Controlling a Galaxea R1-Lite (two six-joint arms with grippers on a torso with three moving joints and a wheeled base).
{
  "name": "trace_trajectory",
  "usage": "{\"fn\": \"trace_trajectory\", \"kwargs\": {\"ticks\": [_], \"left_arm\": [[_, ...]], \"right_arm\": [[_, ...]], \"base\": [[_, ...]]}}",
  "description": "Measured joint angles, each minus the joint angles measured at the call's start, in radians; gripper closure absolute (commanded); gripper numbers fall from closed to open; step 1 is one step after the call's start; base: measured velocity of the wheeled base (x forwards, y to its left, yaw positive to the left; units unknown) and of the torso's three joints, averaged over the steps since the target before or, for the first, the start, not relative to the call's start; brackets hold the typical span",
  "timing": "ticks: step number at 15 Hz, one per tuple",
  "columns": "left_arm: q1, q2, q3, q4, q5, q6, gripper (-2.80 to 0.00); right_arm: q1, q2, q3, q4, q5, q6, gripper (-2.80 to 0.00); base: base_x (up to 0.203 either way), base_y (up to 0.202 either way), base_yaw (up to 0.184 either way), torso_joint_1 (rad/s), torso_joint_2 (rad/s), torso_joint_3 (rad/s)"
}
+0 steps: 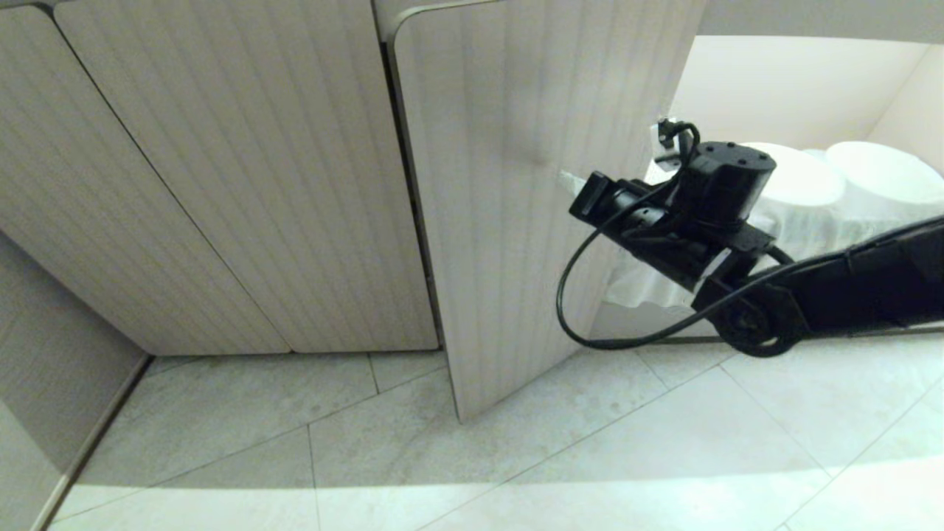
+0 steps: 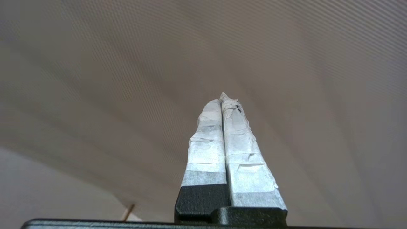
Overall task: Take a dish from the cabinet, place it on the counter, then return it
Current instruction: Close the cabinet door
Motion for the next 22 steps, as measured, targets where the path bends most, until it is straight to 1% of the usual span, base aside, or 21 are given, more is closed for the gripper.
{"fn": "trace_trajectory", "kwargs": {"ticks": [2, 5, 8, 15, 17, 19, 22], "left_arm": [[0.000, 0.000, 0.000, 0.000, 0.000, 0.000, 0.00], [0.000, 0.000, 0.000, 0.000, 0.000, 0.000, 0.00], [0.000, 0.000, 0.000, 0.000, 0.000, 0.000, 0.00], [0.000, 0.000, 0.000, 0.000, 0.000, -0.001, 0.00], [0.000, 0.000, 0.000, 0.000, 0.000, 0.000, 0.00], [0.000, 0.000, 0.000, 0.000, 0.000, -0.001, 0.00], [0.000, 0.000, 0.000, 0.000, 0.000, -0.001, 0.00]], "right_arm": [[-0.009, -0.049, 0.084, -0.006, -0.001, 0.000, 0.00], [-0.014, -0.081, 0.109, -0.004, -0.002, 0.009, 0.00], [-0.014, -0.052, 0.021, 0.007, -0.001, 0.025, 0.00], [-0.009, 0.115, -0.255, 0.010, -0.001, 0.028, 0.00], [-0.011, 0.149, -0.290, 0.016, 0.004, 0.027, 0.00], [-0.013, 0.141, -0.257, 0.042, 0.012, 0.020, 0.00], [-0.019, 0.047, -0.120, 0.079, 0.032, -0.014, 0.00]], "base": [[0.000, 0.000, 0.000, 0.000, 0.00, 0.000], [0.000, 0.000, 0.000, 0.000, 0.00, 0.000], [0.000, 0.000, 0.000, 0.000, 0.00, 0.000], [0.000, 0.000, 0.000, 0.000, 0.00, 0.000], [0.000, 0.000, 0.000, 0.000, 0.00, 0.000], [0.000, 0.000, 0.000, 0.000, 0.00, 0.000], [0.000, 0.000, 0.000, 0.000, 0.00, 0.000]]}}
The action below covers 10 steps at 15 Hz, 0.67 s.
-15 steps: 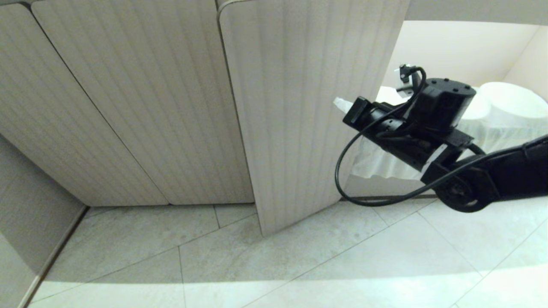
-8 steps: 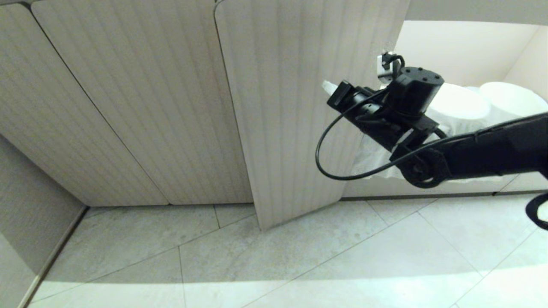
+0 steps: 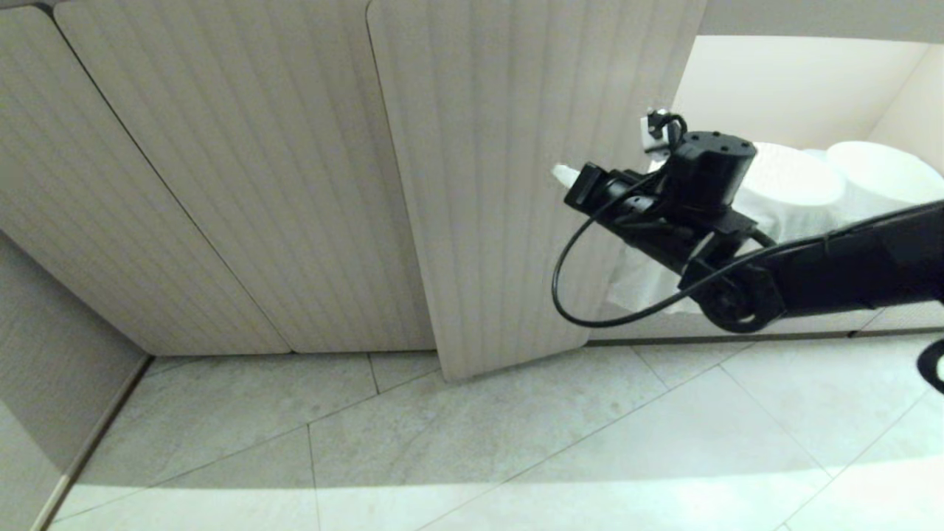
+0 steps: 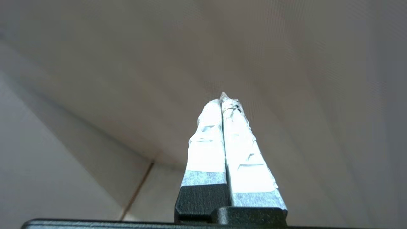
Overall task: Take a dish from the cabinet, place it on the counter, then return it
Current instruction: Close the cabinet door
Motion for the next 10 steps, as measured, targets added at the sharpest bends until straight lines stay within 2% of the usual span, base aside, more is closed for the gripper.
{"fn": "trace_trajectory", "kwargs": {"ticks": [4, 6, 10], "left_arm": [[0.000, 0.000, 0.000, 0.000, 0.000, 0.000, 0.00], [0.000, 0.000, 0.000, 0.000, 0.000, 0.000, 0.00], [0.000, 0.000, 0.000, 0.000, 0.000, 0.000, 0.00]], "right_arm": [[-0.009, -0.257, 0.290, 0.069, 0.126, -0.036, 0.00], [-0.012, -0.425, 0.412, 0.166, 0.167, -0.055, 0.00], [-0.035, -0.791, 0.655, 0.412, 0.193, -0.112, 0.00]], "base": [[0.000, 0.000, 0.000, 0.000, 0.00, 0.000], [0.000, 0.000, 0.000, 0.000, 0.00, 0.000], [0.000, 0.000, 0.000, 0.000, 0.00, 0.000]]}}
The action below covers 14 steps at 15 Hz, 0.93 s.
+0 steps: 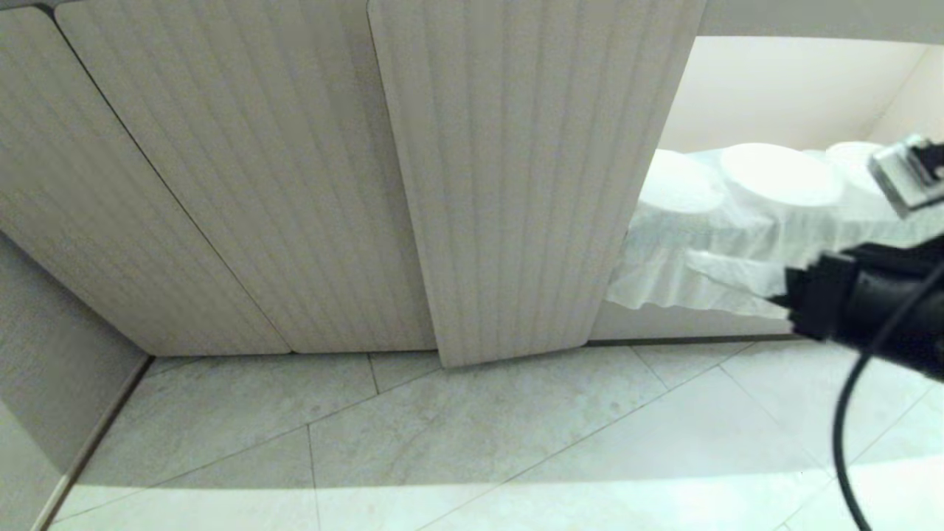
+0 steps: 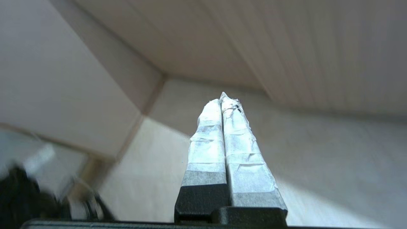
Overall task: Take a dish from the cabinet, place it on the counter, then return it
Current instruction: Close the cabinet door
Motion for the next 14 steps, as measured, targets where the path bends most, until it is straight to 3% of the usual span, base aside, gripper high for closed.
{"fn": "trace_trajectory", "kwargs": {"ticks": [6, 11, 14], "left_arm": [[0.000, 0.000, 0.000, 0.000, 0.000, 0.000, 0.00], [0.000, 0.000, 0.000, 0.000, 0.000, 0.000, 0.00], [0.000, 0.000, 0.000, 0.000, 0.000, 0.000, 0.00]], "right_arm": [[-0.165, -0.447, 0.404, 0.094, -0.002, -0.160, 0.00], [-0.198, -0.703, 0.632, 0.125, -0.143, -0.225, 0.00], [-0.247, -0.810, 0.664, 0.284, -0.222, -0.303, 0.00]], "base": [[0.000, 0.000, 0.000, 0.000, 0.00, 0.000], [0.000, 0.000, 0.000, 0.000, 0.00, 0.000], [0.000, 0.000, 0.000, 0.000, 0.00, 0.000]]}}
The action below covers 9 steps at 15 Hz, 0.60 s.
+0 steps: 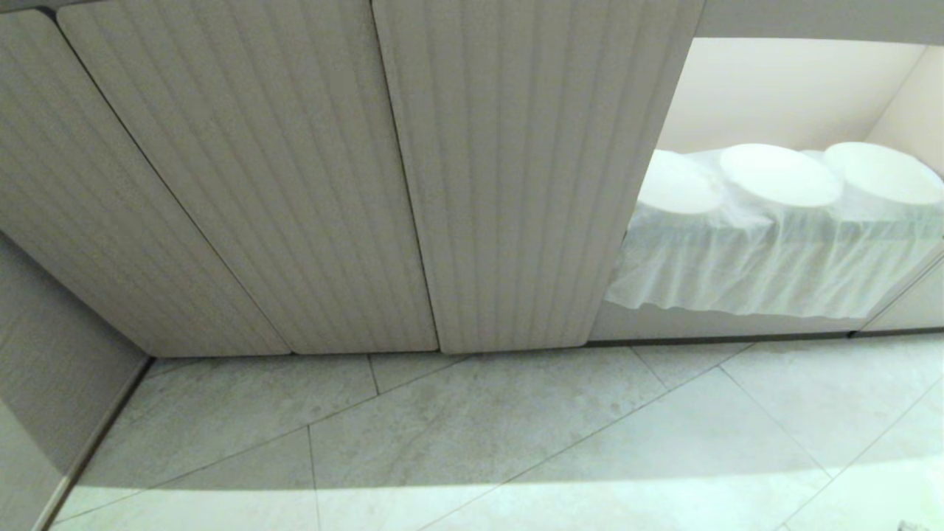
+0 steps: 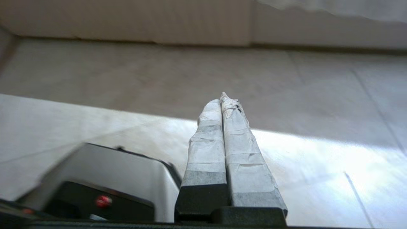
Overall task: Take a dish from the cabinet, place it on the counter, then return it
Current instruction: Close the cabinet door
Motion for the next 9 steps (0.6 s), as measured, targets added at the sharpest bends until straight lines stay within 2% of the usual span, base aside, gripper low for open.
{"fn": "trace_trajectory", "kwargs": {"ticks": [2, 5, 6, 8, 9], "left_arm": [[0.000, 0.000, 0.000, 0.000, 0.000, 0.000, 0.00], [0.000, 0.000, 0.000, 0.000, -0.001, 0.000, 0.00], [0.000, 0.000, 0.000, 0.000, 0.000, 0.000, 0.00], [0.000, 0.000, 0.000, 0.000, 0.000, 0.000, 0.00], [0.000, 0.000, 0.000, 0.000, 0.000, 0.000, 0.00]], "right_arm": [[-0.069, -0.054, 0.002, 0.081, -0.005, -0.037, 0.00], [-0.098, -0.118, -0.010, 0.158, -0.014, -0.055, 0.00], [-0.100, -0.128, -0.011, 0.160, -0.041, -0.059, 0.00], [-0.101, -0.139, 0.000, 0.193, -0.144, -0.038, 0.00], [-0.101, -0.142, 0.002, 0.200, -0.152, -0.013, 0.00]], "base": [[0.000, 0.000, 0.000, 0.000, 0.00, 0.000], [0.000, 0.000, 0.000, 0.000, 0.00, 0.000], [0.000, 0.000, 0.000, 0.000, 0.00, 0.000], [0.000, 0.000, 0.000, 0.000, 0.00, 0.000], [0.000, 0.000, 0.000, 0.000, 0.00, 0.000]]}}
